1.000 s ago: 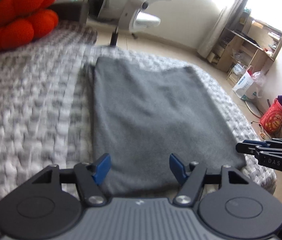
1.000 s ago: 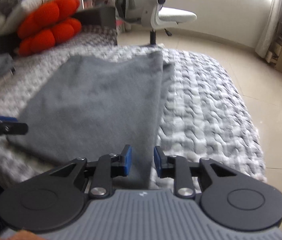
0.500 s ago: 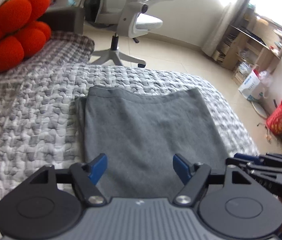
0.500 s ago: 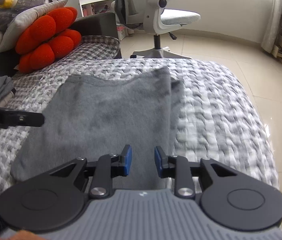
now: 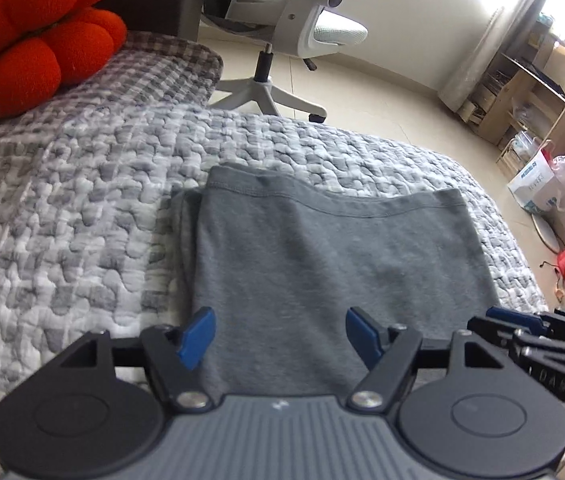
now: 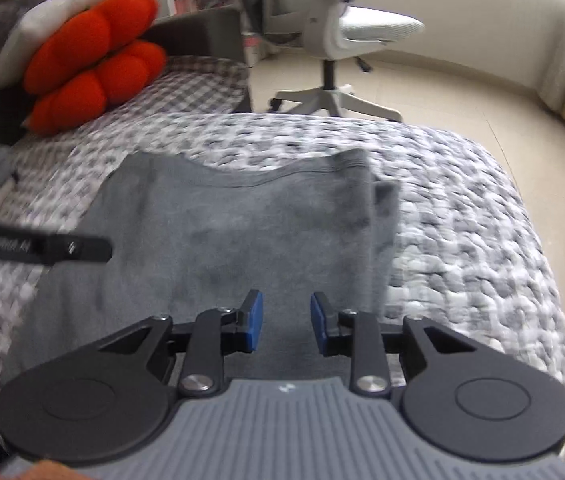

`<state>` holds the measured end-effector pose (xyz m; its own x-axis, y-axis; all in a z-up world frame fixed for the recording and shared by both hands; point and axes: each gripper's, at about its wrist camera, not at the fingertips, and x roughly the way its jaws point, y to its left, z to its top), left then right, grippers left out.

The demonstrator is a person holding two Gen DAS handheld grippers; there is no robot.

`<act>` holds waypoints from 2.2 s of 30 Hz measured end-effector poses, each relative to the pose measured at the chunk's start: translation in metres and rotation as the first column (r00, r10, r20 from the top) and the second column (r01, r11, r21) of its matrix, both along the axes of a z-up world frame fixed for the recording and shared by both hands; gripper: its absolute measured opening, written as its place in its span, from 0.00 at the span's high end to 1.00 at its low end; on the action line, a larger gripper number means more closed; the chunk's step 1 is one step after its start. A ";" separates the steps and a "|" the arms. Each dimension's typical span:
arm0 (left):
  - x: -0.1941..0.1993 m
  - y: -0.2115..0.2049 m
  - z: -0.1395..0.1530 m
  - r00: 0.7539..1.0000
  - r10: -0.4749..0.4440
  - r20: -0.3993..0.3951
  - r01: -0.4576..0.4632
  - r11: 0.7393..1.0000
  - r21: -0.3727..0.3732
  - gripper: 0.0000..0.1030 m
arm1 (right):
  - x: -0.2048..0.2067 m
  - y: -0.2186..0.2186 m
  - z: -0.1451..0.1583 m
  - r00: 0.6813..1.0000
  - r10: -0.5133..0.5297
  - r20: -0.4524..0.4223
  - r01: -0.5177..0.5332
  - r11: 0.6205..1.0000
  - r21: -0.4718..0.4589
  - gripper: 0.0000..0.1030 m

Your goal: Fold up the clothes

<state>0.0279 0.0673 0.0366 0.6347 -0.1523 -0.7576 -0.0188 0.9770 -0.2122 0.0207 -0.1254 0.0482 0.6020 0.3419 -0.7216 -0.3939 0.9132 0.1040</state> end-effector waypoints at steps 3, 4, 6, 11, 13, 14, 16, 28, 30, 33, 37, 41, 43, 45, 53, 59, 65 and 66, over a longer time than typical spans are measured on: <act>-0.001 -0.002 0.003 0.999 -0.031 0.010 0.031 1.000 0.004 0.28 | -0.002 0.005 -0.006 0.999 0.043 -0.012 -0.043 0.999 0.016 0.70; 0.000 -0.004 0.002 0.999 -0.039 0.007 0.039 0.999 0.018 0.28 | -0.002 0.008 -0.008 0.998 0.056 -0.019 -0.056 0.998 0.009 0.70; 0.001 -0.007 -0.001 0.998 -0.055 -0.006 0.055 0.998 0.042 0.27 | -0.003 0.014 -0.014 0.996 0.083 -0.028 -0.084 0.996 -0.011 0.70; 0.001 -0.017 -0.014 0.995 -0.092 -0.049 0.096 0.990 0.103 0.25 | -0.002 0.016 -0.016 0.993 0.118 -0.020 -0.118 0.993 -0.025 0.69; 0.001 -0.021 -0.014 0.994 -0.104 -0.040 0.108 0.985 0.136 0.25 | 0.000 0.012 -0.017 0.993 0.113 -0.018 -0.113 0.993 -0.030 0.69; 0.002 -0.020 -0.015 0.994 -0.098 -0.042 0.102 0.985 0.135 0.24 | 0.001 0.010 -0.017 0.994 0.110 -0.020 -0.110 0.994 -0.026 0.70; 0.002 -0.019 -0.015 0.995 -0.092 -0.042 0.097 0.985 0.140 0.24 | 0.003 0.004 -0.017 0.994 0.103 -0.027 -0.104 0.995 -0.005 0.71; 0.003 -0.006 -0.019 0.997 -0.040 -0.073 0.049 0.989 0.136 0.23 | 0.015 -0.029 -0.014 0.998 0.010 -0.061 -0.009 1.000 0.022 0.72; 0.002 -0.006 -0.018 0.996 -0.042 -0.075 0.053 0.989 0.140 0.23 | 0.014 -0.029 -0.013 0.999 0.006 -0.053 -0.005 1.000 0.014 0.72; 0.001 -0.005 -0.017 0.996 -0.044 -0.080 0.054 0.989 0.139 0.23 | 0.015 -0.032 -0.012 0.999 -0.017 -0.042 0.017 1.000 0.006 0.72; 0.003 -0.002 -0.018 0.996 -0.032 -0.084 0.044 0.988 0.146 0.22 | 0.016 -0.038 -0.013 0.998 -0.044 -0.048 0.044 0.999 0.007 0.69; 0.003 -0.001 -0.016 0.997 -0.015 -0.071 0.027 0.985 0.172 0.21 | 0.018 -0.041 -0.015 0.997 -0.034 -0.067 0.035 0.999 0.017 0.68; 0.001 0.000 -0.015 0.998 -0.011 -0.061 0.022 0.985 0.169 0.22 | 0.018 -0.042 -0.015 0.997 -0.034 -0.070 0.035 0.999 0.019 0.68; 0.001 0.001 -0.013 0.998 -0.003 -0.056 0.012 0.986 0.164 0.22 | 0.018 -0.042 -0.015 0.997 -0.034 -0.070 0.036 0.999 0.017 0.68; 0.005 0.008 -0.016 0.997 0.035 -0.069 -0.023 0.986 0.164 0.22 | 0.017 -0.036 -0.016 0.998 -0.029 -0.047 0.028 0.999 -0.032 0.68; 0.001 0.013 -0.012 0.996 0.056 -0.070 -0.045 0.988 0.151 0.22 | 0.017 -0.041 -0.014 0.998 -0.055 -0.040 0.054 0.998 -0.033 0.66; 0.002 0.016 -0.012 0.995 0.062 -0.078 -0.051 0.989 0.139 0.22 | 0.017 -0.039 -0.016 0.997 -0.062 -0.041 0.060 0.997 -0.047 0.66; 0.002 0.017 -0.012 0.995 0.067 -0.080 -0.056 0.990 0.133 0.22 | 0.018 -0.039 -0.015 0.997 -0.066 -0.041 0.064 0.997 -0.042 0.66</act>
